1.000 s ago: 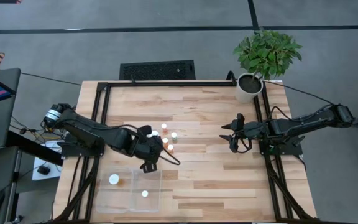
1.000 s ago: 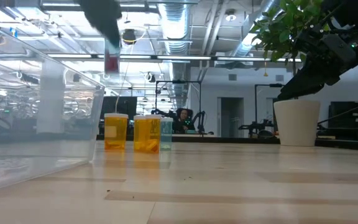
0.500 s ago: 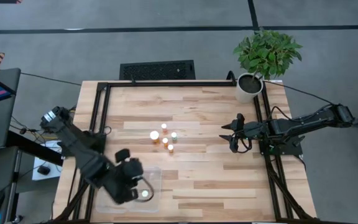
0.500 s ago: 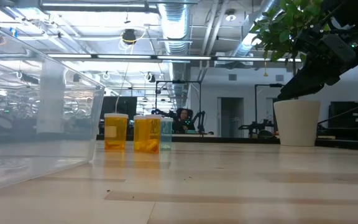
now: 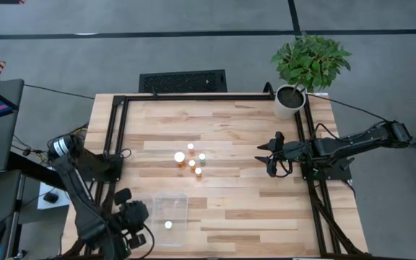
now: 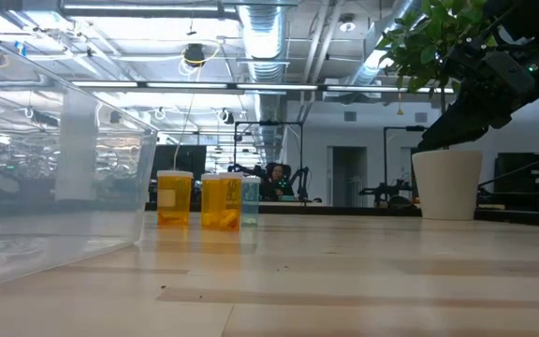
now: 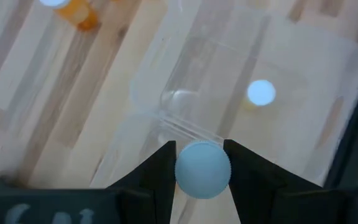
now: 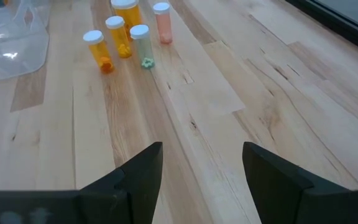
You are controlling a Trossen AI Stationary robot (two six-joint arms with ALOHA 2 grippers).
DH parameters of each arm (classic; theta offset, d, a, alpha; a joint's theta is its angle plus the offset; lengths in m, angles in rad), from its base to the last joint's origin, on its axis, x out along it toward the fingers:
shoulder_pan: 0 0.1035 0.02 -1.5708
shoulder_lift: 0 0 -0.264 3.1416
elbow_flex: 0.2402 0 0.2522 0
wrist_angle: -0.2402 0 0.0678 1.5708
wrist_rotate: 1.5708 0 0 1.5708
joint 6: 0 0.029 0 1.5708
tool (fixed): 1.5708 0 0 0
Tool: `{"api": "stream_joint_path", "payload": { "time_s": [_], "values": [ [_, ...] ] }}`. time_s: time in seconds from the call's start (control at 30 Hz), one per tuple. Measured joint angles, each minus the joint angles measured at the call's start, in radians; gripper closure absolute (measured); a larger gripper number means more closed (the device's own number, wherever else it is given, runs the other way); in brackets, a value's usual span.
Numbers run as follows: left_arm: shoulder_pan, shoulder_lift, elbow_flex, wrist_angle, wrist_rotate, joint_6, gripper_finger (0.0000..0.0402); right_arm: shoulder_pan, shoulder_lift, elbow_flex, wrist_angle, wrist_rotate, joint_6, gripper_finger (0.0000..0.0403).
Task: Pick and place medicine bottles into bin by pill shape (circle, oval)
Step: Put the blue pill bottle into the left transparent bin
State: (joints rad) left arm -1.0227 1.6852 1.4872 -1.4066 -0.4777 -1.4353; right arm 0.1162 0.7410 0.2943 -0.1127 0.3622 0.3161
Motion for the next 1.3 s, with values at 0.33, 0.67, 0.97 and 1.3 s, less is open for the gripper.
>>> {"api": "stream_joint_path", "payload": {
  "time_s": [0.33,0.67,0.97,1.3],
  "values": [
    [-0.001,0.019,-0.069,0.029,0.036,-0.002,0.0282,0.0,0.0,0.0,0.0,0.002,0.0,0.0168],
    [0.031,0.016,-0.21,0.156,0.088,0.079,0.0282,0.0,0.0,0.0,0.0,0.002,-0.001,0.0168],
    [0.057,-0.015,-0.331,0.24,0.095,0.107,0.0282,0.0,0.0,0.0,0.0,0.002,0.0,0.0168],
    [0.065,-0.071,-0.412,0.309,0.065,0.089,0.0282,0.0,0.0,0.0,0.0,0.002,-0.001,0.0168]
  ]
}}
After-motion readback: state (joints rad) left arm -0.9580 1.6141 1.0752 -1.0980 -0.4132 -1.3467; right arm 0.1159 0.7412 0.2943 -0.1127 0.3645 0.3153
